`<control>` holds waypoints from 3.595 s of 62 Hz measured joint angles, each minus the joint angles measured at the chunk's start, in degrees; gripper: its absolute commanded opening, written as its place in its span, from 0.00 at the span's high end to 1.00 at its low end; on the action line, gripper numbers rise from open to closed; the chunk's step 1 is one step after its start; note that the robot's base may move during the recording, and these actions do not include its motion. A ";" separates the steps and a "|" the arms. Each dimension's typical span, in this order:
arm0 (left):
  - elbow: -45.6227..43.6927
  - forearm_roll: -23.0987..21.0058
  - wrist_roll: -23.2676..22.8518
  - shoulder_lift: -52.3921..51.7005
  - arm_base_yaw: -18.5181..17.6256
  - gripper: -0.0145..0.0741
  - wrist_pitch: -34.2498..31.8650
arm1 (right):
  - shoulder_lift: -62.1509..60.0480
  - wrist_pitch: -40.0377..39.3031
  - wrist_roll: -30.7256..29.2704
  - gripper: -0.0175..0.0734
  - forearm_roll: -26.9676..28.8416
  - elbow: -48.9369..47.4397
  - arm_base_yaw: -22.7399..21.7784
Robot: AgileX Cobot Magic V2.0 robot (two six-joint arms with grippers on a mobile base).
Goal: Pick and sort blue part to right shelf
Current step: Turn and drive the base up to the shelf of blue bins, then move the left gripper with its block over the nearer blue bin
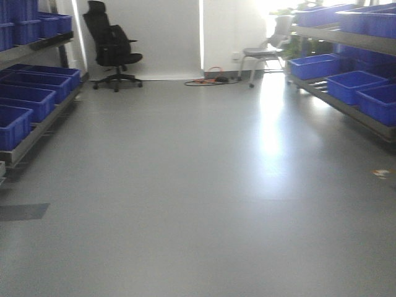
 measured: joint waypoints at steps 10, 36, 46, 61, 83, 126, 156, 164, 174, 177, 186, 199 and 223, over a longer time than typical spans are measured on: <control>0.00 0.00 0.00 0.00 0.00 0.46 0.00 | 0.00 0.00 0.00 0.53 0.00 0.00 0.00; 0.00 0.00 0.00 0.00 0.00 0.46 0.00 | 0.00 0.00 0.00 0.53 0.00 0.00 0.00; 0.00 0.00 0.00 0.00 0.00 0.46 0.00 | 0.00 0.00 0.00 0.53 0.00 0.00 0.00; 0.00 0.00 0.00 0.00 0.00 0.46 0.00 | 0.00 0.00 0.00 0.53 0.00 0.00 0.00; 0.00 0.00 0.00 0.00 0.00 0.46 0.00 | 0.00 0.00 0.00 0.53 0.00 0.00 0.00; 0.00 0.00 0.00 0.00 0.00 0.46 0.00 | 0.00 0.00 0.00 0.53 0.00 0.00 0.00; 0.00 0.00 0.00 0.00 0.00 0.46 0.00 | 0.00 0.00 0.00 0.53 -0.03 0.00 0.00; 0.00 0.00 0.00 0.00 0.00 0.46 0.00 | 0.00 0.00 0.00 0.53 -0.03 0.00 0.14; 0.00 0.12 0.00 0.00 0.10 0.46 0.00 | 0.00 0.00 0.00 0.53 -0.03 0.00 0.17; 0.00 0.12 0.00 0.00 0.10 0.46 0.00 | 0.00 0.00 0.00 0.53 -0.03 0.00 0.17; 0.00 0.12 0.00 0.00 0.10 0.46 0.00 | 0.00 -0.04 0.00 0.53 -0.03 0.00 0.17; 0.00 0.12 0.00 0.00 0.10 0.46 0.00 | 0.00 -0.04 0.00 0.53 -0.03 0.00 0.17; 0.00 0.12 0.00 0.00 0.10 0.46 0.00 | 0.00 -0.04 0.00 0.53 -0.03 0.00 0.17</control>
